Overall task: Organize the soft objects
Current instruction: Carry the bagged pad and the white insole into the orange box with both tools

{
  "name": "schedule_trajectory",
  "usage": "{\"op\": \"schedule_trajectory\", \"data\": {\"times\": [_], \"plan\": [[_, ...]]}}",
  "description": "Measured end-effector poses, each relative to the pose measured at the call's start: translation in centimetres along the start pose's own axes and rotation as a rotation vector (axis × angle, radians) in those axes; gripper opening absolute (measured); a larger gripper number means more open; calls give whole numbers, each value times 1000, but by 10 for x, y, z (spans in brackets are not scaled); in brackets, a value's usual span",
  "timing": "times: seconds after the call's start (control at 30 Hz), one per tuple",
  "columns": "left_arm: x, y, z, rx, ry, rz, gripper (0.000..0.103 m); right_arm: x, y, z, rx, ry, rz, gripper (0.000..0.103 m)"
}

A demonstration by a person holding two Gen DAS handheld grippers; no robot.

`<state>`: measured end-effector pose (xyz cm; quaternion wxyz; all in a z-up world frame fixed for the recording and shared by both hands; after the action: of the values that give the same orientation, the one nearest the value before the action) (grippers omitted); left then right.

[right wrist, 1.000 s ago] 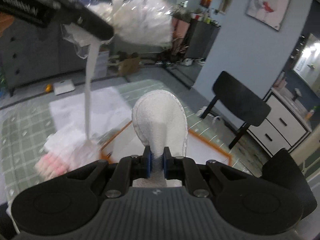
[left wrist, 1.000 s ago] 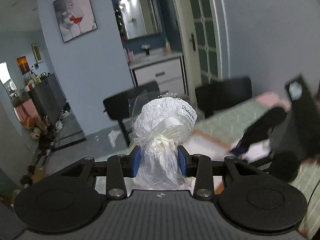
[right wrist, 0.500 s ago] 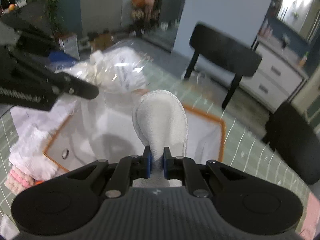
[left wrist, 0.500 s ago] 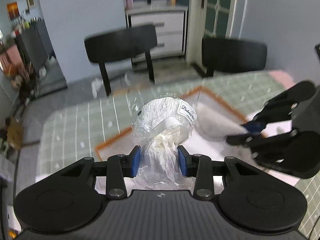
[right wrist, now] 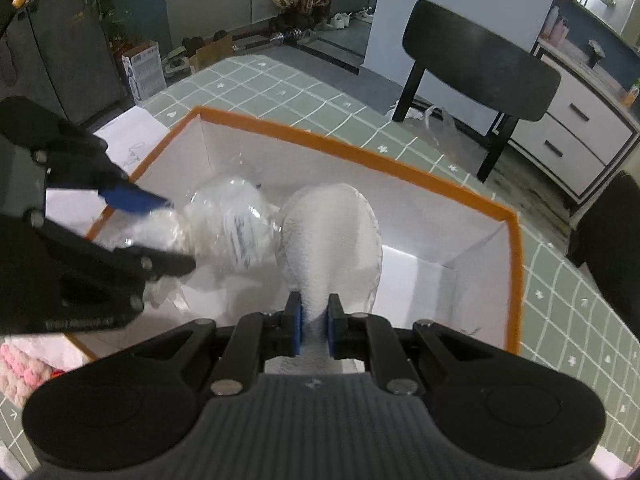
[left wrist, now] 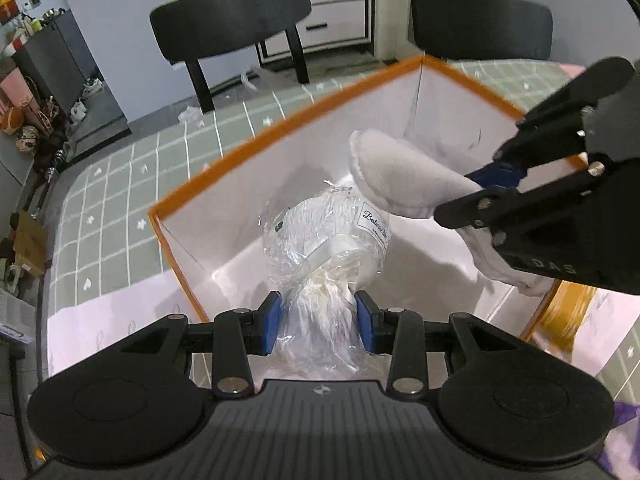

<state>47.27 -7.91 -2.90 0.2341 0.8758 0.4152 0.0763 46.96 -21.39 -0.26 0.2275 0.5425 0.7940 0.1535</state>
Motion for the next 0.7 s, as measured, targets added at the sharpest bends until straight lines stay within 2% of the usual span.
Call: {"op": "schedule_trajectory", "data": {"times": [0.27,0.47,0.7], "plan": [[-10,-5,13,48,37,70,44,24,-11,39,78,42,-35,11],[-21,-7,23,78,70,130,46,27,-11,47,103,45,-47,12],[-23,-6,25,97,93,144,47,30,-16,51,132,51,-62,15]]}}
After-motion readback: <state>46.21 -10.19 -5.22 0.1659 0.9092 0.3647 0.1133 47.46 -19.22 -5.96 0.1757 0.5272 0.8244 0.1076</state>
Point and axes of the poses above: each gripper's, at about its wrist camera, not at the fingertips, and z roughly the way its jaws point, x to its left, y to its top, the point moved 4 cm from there along z, roughly the way its jaws point, and after that the axes turned 10 degrees about -y, right-handed, at the moved point
